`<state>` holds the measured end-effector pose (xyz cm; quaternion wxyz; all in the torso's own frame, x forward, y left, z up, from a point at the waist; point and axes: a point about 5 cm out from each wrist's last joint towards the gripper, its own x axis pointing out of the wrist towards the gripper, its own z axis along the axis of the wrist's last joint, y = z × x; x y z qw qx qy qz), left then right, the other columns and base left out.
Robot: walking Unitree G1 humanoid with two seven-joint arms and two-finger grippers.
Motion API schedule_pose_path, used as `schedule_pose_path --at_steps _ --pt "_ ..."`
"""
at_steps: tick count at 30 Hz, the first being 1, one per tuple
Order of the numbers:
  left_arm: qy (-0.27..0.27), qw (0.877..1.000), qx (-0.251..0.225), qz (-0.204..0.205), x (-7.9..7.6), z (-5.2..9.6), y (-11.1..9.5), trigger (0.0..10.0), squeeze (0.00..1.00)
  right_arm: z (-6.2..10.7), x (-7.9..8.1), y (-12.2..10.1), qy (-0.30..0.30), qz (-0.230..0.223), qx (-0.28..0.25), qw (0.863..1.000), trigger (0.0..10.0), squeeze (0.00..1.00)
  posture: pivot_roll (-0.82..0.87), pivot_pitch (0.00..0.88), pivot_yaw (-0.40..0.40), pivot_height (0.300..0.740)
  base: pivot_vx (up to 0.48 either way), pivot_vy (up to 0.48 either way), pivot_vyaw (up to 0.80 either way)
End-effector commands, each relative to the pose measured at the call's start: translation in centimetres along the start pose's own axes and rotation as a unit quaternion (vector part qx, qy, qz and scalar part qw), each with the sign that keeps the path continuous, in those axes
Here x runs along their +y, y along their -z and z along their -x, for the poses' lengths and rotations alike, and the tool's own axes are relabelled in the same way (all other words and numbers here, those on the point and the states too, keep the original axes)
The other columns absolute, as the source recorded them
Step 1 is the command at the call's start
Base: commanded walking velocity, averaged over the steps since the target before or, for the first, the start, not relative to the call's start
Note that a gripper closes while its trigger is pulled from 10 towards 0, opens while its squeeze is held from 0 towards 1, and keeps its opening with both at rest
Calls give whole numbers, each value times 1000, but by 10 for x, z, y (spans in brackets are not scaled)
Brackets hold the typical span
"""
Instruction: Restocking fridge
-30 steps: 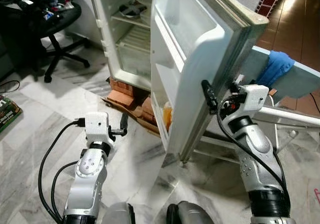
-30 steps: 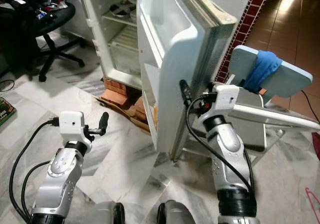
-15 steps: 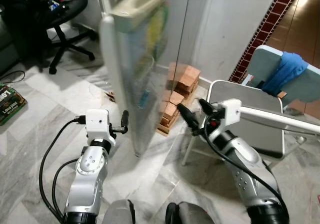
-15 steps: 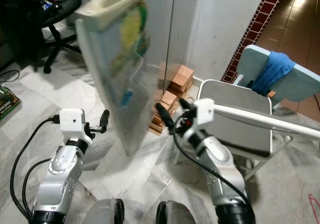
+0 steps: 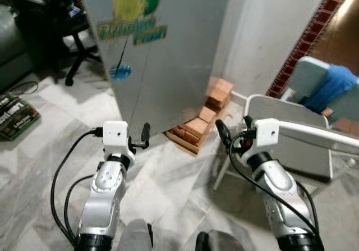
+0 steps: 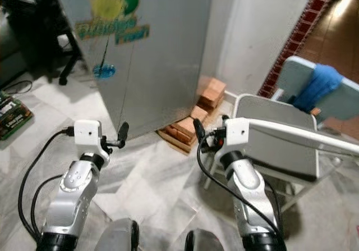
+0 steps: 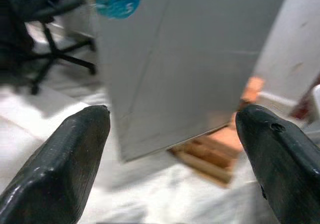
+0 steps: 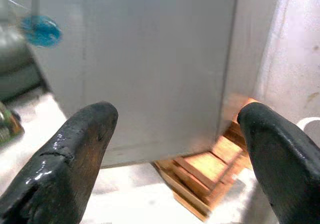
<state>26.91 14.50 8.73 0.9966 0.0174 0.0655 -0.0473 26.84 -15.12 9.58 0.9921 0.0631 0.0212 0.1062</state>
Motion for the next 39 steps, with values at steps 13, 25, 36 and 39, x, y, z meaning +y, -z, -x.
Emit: schedule_pose_path --at_steps 13,25,36,39 --pt "1 1000 -7 -11 -6 2 -6 10000 0 18 42 -7 -163 -196 16 967 10000 0 28 151 2 740 0 480 0" --pt "5 1000 -6 -16 -7 4 -2 10000 0 14 53 -24 -238 -242 7 941 10000 0 28 136 -4 740 0 253 0" --pt "7 1000 -10 -15 -12 3 -2 10000 0 4 66 -48 -305 -282 -15 910 10000 0 36 127 -16 740 0 0 0" --pt "7 1000 -9 -14 -13 4 -1 10000 0 2 63 -47 -300 -278 -13 913 10000 0 35 127 -17 740 0 0 0"
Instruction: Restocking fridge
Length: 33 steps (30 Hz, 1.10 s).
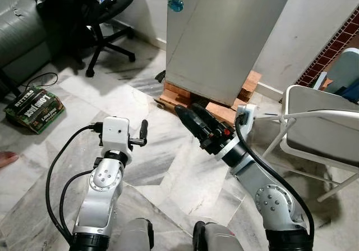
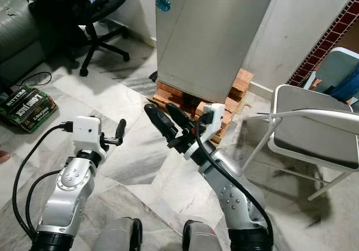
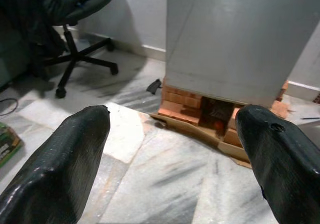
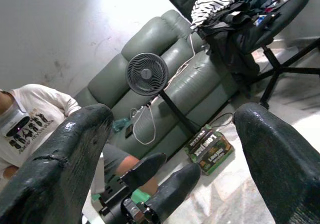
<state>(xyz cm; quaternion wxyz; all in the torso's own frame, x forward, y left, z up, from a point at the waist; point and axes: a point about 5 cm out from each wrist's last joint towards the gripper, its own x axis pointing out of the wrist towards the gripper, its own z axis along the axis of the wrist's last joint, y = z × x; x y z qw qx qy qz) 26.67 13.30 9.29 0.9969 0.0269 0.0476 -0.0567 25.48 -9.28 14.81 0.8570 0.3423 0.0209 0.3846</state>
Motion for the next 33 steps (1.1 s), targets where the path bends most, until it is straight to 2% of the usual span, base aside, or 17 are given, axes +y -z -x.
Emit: schedule_pose_path --at_steps 1,4,7,8,9,10,12,14,17,25,28,30,33 --pt "-2 1000 9 -2 -1 2 5 10000 0 2 -2 -5 0 4 -1 1000 10000 0 34 128 -16 740 0 0 0" --pt "-2 1000 9 -1 -1 2 6 10000 0 2 -5 -6 14 33 2 999 10000 0 33 128 -16 740 0 0 0" --pt "-2 1000 8 0 -1 2 5 10000 0 1 -18 -8 76 124 -1 989 10000 0 32 128 -14 740 0 0 0" --pt "-2 1000 8 0 -1 2 5 10000 0 1 -18 -8 76 124 -1 989 10000 0 32 128 -14 740 0 0 0" --pt "-3 1000 7 1 -1 2 5 10000 0 2 -24 -14 104 160 -16 982 10000 0 33 127 -13 740 0 0 0" --pt "-4 1000 6 2 -1 2 5 10000 0 2 -27 -18 122 174 -28 977 10000 0 33 126 -13 740 0 0 0" --pt "-5 1000 6 2 -1 1 5 10000 0 3 -29 -22 129 178 -34 975 10000 0 33 126 -13 740 0 0 0" --pt "-7 1000 8 4 0 1 5 10000 0 6 -33 -26 151 206 -38 966 10000 0 33 125 -13 740 0 0 0" --pt "-10 1000 11 6 1 0 5 10000 0 11 -41 -31 183 230 -47 954 10000 0 33 125 -12 740 0 480 0" --pt "-11 1000 10 5 3 1 5 10000 0 15 -49 -37 212 266 -62 938 10000 0 31 125 -9 740 0 480 0" --pt "-18 1000 8 6 6 0 4 10000 0 17 -54 -37 231 301 -58 923 10000 0 32 123 -10 740 0 480 0" --pt "-20 1000 8 7 7 0 4 10000 0 18 -55 -36 236 306 -56 920 10000 0 32 123 -10 740 0 480 0" --pt "-27 1000 -4 10 10 0 1 10000 0 22 -60 -37 256 337 -51 905 10000 0 33 123 -11 740 0 480 0"
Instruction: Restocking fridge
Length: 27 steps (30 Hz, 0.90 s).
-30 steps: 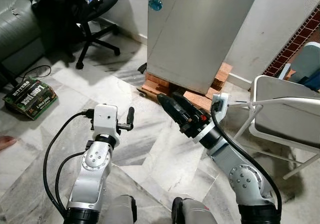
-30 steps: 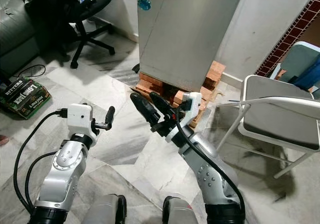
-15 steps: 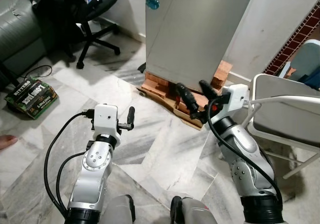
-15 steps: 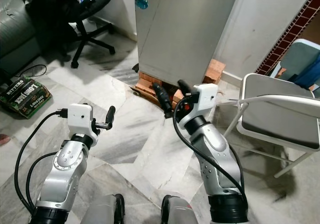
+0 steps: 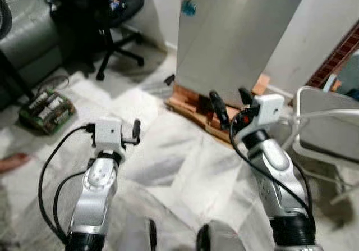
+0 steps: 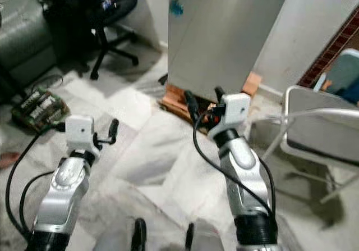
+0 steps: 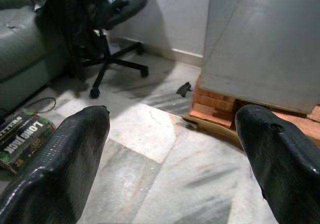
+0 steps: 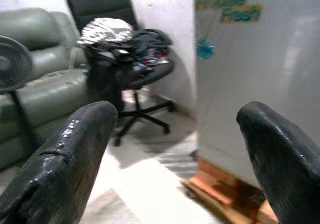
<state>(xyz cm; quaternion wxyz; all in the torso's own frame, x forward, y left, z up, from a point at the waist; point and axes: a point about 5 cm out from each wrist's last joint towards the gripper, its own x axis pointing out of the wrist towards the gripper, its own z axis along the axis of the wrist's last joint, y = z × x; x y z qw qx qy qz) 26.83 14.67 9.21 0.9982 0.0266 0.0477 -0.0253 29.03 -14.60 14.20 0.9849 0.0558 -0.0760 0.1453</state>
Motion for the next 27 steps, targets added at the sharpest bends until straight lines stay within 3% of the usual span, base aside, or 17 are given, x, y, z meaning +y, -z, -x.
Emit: schedule_pose_path --at_steps 1,5,9,14,27 --pt "1 1000 -12 10 -2 0 -3 10000 0 5 -13 5 32 31 11 999 10000 0 30 124 -12 740 0 480 0" --pt "9 999 -33 18 -1 3 -7 10000 0 6 -18 10 55 42 26 997 10000 0 24 125 -12 740 0 458 0" --pt "13 999 -38 17 -1 5 -8 10000 0 7 -25 12 98 90 34 991 10000 0 25 123 -14 740 309 365 0" --pt "6 999 -36 16 6 4 -7 10000 0 17 -34 19 115 114 41 986 10000 0 27 121 -13 740 458 0 0" --pt "15 998 -57 15 10 -1 -15 10000 0 16 -24 25 114 134 51 983 10000 0 30 144 6 740 345 312 0"
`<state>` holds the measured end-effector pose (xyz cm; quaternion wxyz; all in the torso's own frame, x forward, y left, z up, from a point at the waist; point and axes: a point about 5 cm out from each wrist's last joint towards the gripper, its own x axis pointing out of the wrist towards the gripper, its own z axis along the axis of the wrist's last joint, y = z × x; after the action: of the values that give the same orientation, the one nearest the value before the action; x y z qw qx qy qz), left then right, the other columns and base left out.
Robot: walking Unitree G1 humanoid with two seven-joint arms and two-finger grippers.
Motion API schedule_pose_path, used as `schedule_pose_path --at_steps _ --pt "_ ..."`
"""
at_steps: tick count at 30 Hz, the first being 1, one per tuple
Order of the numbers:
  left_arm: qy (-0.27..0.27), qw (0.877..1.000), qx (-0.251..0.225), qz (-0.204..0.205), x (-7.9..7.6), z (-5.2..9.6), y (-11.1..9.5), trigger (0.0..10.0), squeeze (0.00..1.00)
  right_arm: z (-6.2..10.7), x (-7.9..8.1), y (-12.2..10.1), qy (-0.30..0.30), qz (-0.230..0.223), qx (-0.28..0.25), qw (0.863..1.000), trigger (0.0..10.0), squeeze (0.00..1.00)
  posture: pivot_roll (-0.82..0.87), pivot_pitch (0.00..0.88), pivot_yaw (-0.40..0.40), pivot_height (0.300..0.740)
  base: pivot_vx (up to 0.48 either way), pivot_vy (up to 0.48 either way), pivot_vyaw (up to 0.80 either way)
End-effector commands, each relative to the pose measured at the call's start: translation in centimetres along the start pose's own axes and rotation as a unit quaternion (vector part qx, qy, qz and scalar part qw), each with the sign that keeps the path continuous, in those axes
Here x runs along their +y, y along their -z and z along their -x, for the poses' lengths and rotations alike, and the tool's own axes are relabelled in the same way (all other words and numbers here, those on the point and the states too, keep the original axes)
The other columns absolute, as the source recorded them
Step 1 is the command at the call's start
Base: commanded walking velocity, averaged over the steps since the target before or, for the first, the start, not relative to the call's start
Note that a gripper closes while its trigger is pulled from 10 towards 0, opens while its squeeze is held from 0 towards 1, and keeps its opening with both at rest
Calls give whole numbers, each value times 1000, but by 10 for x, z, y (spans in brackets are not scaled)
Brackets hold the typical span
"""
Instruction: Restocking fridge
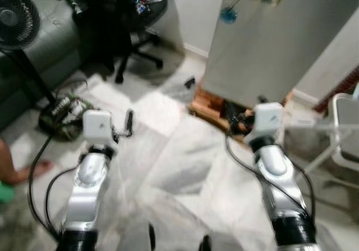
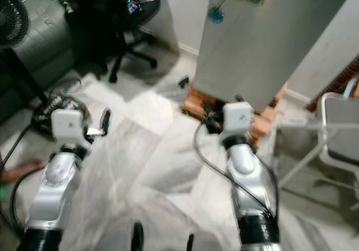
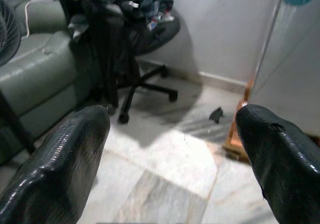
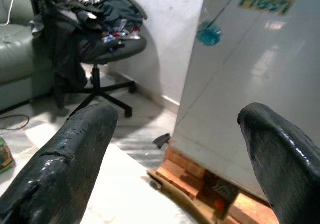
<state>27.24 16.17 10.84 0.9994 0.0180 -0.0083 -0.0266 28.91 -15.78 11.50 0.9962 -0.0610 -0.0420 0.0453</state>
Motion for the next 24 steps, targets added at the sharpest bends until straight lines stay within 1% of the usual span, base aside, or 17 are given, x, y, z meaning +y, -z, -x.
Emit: schedule_pose_path --at_steps 1,3,4,5,6,8,9,11,13,14,16,17,18,20,24 --pt "15 1000 0 10 -6 1 0 10000 0 5 -11 3 18 26 5 999 10000 0 30 144 6 740 330 349 0" --pt "16 1000 -1 12 -7 2 0 10000 0 7 -9 5 6 26 5 1000 10000 0 30 146 6 740 330 349 0" --pt "17 1000 0 14 -6 3 0 10000 0 9 -9 7 17 6 11 1000 10000 0 32 148 10 740 330 349 0" --pt "17 1000 0 14 -6 3 0 10000 0 9 -9 7 17 6 11 1000 10000 0 32 148 10 740 330 349 0" --pt "18 1000 4 19 -6 3 2 10000 0 11 -9 10 19 20 17 999 10000 0 32 146 9 740 330 349 0" --pt "20 1000 6 19 -6 4 3 10000 0 14 -9 15 25 21 39 999 10000 0 31 144 11 740 330 349 0" --pt "19 1000 5 19 -5 4 2 10000 0 17 -8 19 23 6 61 998 10000 0 25 147 12 740 326 352 0" --pt "14 1000 11 23 -4 5 4 10000 0 21 -9 20 17 4 55 998 10000 0 23 147 11 740 330 349 0" --pt "11 1000 15 26 -4 6 7 10000 0 26 -9 18 23 -1 35 999 10000 0 24 142 8 740 332 347 0" --pt "11 999 15 26 -5 7 8 10000 0 27 -9 19 17 -1 36 999 10000 0 20 140 5 740 326 349 0" --pt "4 999 23 28 -7 8 12 10000 0 29 -1 13 -16 17 9 1000 10000 0 11 130 -1 740 330 349 0" --pt "4 999 24 29 -7 9 13 10000 0 30 0 12 -17 18 7 1000 10000 0 11 130 -1 740 326 352 0" --pt "10 999 24 30 -11 9 15 10000 0 29 4 17 -19 5 26 999 10000 0 9 124 -3 740 326 352 0" --pt "15 999 25 32 -15 10 16 10000 0 28 8 18 -20 -10 32 999 10000 0 8 116 -6 740 330 349 0" --pt "19 999 26 40 -19 8 15 10000 0 26 12 14 -29 -21 28 999 10000 0 8 115 -7 740 353 323 -800"
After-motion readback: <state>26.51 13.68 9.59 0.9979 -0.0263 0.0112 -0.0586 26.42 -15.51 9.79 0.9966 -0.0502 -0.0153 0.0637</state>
